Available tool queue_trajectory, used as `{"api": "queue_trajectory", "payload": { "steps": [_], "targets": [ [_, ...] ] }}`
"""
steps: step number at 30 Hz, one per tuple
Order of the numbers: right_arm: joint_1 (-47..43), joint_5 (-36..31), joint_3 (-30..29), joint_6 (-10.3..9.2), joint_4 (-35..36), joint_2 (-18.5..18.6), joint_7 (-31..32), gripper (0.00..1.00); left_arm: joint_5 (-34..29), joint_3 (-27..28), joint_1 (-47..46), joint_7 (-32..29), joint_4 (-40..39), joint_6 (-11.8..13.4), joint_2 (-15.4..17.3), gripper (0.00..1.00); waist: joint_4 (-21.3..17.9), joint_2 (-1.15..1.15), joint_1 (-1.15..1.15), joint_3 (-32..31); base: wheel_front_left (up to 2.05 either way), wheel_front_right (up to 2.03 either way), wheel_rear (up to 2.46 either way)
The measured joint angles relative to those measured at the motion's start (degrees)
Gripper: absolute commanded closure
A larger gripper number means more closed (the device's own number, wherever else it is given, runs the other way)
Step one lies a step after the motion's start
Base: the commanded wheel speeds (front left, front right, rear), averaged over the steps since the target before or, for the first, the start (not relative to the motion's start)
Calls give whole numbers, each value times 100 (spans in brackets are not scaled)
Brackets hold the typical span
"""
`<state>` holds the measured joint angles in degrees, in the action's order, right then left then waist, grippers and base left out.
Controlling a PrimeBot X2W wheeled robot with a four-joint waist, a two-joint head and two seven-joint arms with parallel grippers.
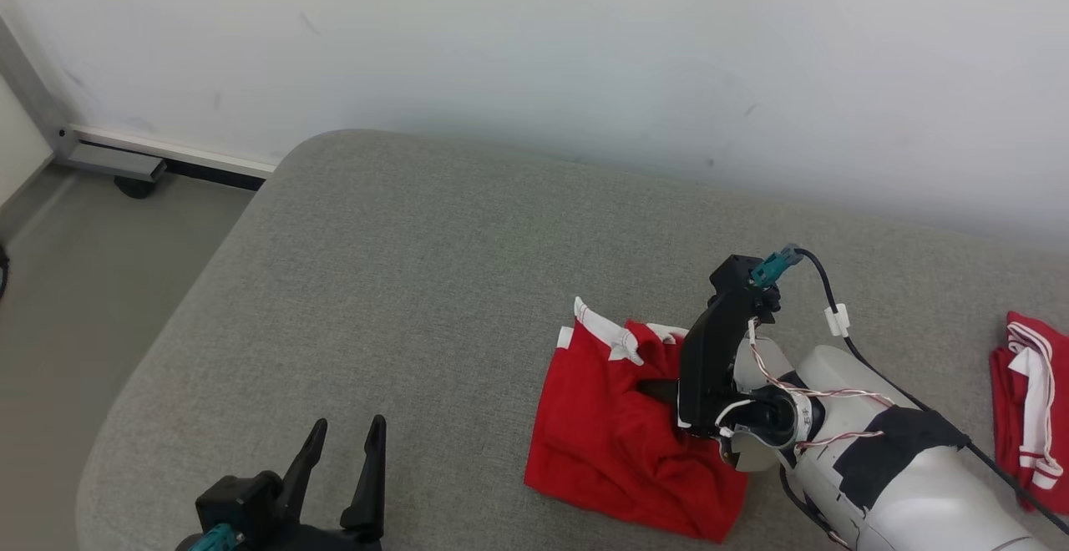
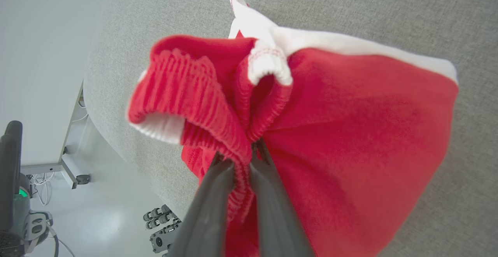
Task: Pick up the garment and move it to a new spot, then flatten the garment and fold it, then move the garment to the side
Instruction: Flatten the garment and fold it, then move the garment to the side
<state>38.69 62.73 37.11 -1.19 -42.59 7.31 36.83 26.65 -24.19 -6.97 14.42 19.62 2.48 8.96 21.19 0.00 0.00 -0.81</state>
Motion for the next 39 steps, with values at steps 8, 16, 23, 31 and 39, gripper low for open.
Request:
{"api": "queue_trajectory", "payload": {
  "steps": [8, 16, 23, 31, 39],
  "targets": [
    [186, -82, 4, -142, -388, -33, -64, 100, -9, -5, -46, 0, 70, -4, -55, 0, 221, 0, -1, -11, 0, 0, 0],
    [274, -179, 49, -198, -730, -154, -179, 100, -10, 86, -38, 0, 112, -4, -57, 0, 302, 0, -1, -9, 0, 0, 0],
    [414, -201, 97, -146, -927, -205, -324, 0, -19, 157, -27, 0, 171, -4, -47, 0, 268, 0, -1, -63, 0, 0, 0],
    [397, -213, 100, 203, -800, -192, -648, 0, -51, 287, 190, 0, 156, -1, 42, 0, 76, 0, -1, -163, 0, 0, 0],
    [26, -397, 81, 457, -337, 163, -1259, 0, -76, 383, 343, 0, 3, 5, 129, 0, -257, 0, -1, -222, 0, 0, 0]
  ]
}}
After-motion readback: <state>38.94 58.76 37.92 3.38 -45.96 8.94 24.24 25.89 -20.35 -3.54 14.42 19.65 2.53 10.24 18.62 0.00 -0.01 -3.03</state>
